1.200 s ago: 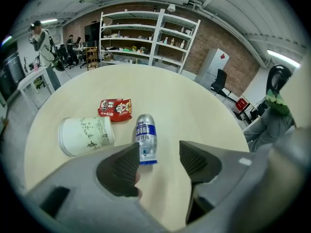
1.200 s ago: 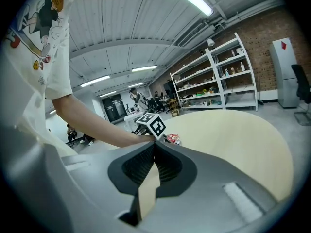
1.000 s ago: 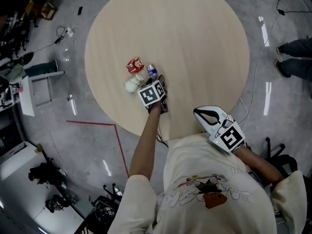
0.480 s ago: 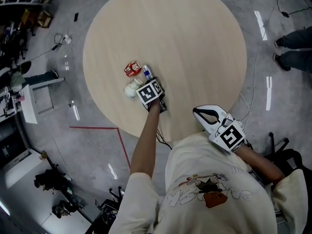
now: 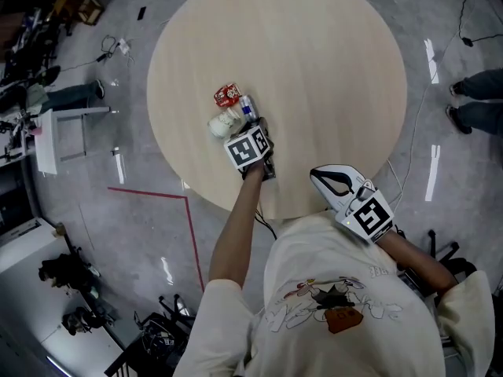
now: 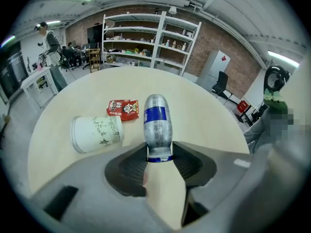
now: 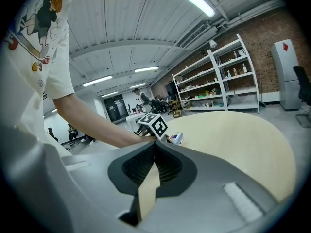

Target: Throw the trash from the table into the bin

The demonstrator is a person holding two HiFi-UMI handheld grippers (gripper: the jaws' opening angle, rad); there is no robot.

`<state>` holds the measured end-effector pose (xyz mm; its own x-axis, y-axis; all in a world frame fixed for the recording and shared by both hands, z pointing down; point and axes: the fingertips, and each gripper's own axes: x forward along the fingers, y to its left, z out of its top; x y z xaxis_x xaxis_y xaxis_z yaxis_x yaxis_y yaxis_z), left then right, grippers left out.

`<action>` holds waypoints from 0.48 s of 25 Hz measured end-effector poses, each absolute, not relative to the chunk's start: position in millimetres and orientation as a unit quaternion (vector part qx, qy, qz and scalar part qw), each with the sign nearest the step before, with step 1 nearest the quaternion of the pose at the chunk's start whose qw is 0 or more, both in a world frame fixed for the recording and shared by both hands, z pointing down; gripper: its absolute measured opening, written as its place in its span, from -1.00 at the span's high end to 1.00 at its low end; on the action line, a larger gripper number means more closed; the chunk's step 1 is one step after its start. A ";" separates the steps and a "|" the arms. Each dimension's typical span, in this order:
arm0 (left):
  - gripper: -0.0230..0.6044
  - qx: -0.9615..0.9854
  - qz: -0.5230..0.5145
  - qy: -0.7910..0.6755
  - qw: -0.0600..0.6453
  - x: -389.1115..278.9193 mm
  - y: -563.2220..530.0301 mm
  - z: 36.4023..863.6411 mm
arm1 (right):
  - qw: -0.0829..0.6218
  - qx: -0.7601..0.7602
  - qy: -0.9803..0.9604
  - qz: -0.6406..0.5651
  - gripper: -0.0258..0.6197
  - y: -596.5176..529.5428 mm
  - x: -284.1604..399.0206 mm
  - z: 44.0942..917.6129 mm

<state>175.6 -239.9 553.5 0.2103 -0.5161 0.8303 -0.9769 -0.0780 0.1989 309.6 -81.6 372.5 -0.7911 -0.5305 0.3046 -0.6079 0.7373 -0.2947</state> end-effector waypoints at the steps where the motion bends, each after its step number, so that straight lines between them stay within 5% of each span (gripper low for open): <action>1: 0.38 0.675 0.288 -0.555 0.391 174.6 -236.2 549.5 | 0.098 0.308 -0.925 0.199 0.90 -79.9 305.9 372.0; 12: 0.38 0.684 0.220 -0.562 0.410 133.1 -161.8 491.4 | 0.102 0.274 -0.938 0.184 0.90 -52.2 248.5 347.9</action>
